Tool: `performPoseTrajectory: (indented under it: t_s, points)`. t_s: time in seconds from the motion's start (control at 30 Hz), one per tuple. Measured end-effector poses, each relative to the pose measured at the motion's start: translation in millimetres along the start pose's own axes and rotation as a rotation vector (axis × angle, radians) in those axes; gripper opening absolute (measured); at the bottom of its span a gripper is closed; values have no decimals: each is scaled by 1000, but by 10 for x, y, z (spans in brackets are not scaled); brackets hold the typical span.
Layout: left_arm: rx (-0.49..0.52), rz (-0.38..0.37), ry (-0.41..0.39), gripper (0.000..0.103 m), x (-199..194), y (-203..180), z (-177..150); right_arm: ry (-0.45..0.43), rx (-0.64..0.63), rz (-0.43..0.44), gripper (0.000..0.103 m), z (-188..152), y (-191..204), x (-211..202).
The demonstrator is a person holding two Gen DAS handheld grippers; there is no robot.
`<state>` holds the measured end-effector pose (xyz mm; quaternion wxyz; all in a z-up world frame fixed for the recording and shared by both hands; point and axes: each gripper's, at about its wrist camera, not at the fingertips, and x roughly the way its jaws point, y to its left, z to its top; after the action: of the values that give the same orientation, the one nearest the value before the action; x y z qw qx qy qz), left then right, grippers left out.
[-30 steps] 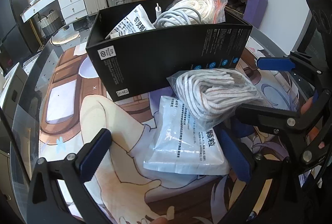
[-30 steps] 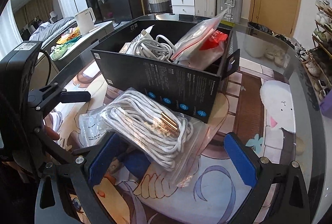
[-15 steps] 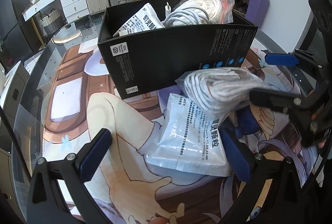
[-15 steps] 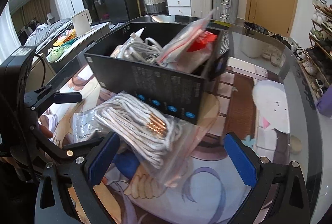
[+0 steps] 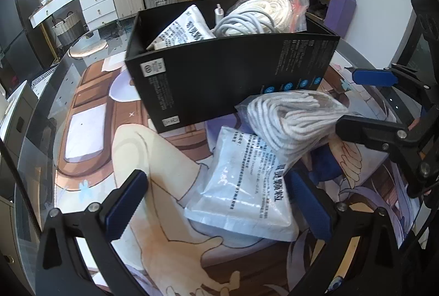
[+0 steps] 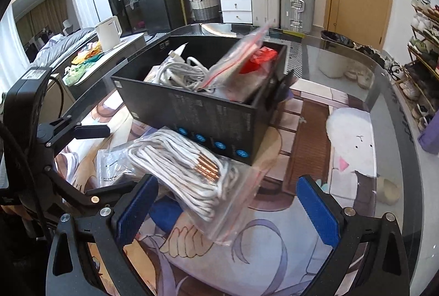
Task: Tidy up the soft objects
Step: 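Move both grippers down toward the white sachet and bagged cable coil beside the box, then grasp the white sachet with the left gripper while the right gripper grasps the bagged white cable coil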
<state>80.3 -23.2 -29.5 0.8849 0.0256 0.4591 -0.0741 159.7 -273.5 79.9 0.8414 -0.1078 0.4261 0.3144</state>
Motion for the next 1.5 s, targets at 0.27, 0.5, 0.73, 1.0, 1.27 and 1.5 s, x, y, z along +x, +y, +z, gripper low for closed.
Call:
performPoseTrajectory:
  t_s: [0.27, 0.5, 0.73, 1.0, 1.27, 1.5]
  points:
    - [59, -46, -50, 59, -97, -109, -33, -6, 1, 1, 102, 3, 28, -12]
    - [50, -76, -53, 44, -162, -40, -31, -23, -4, 28, 102, -6, 8, -50]
    - [-22, -60, -54, 44, -185, 129, -6, -21, -57, 96, 102, 17, 144, -5]
    - [-60, -52, -83, 44, -278, 261, 44, 5, -101, 136, 102, 24, 265, 132]
    - [-57, -66, -80, 44, -261, 227, 52, 58, -110, 142, 102, 29, 296, 292]
    - [-42, -78, -66, 43, -207, 148, 40, 119, -188, 209, 102, -42, 437, 244]
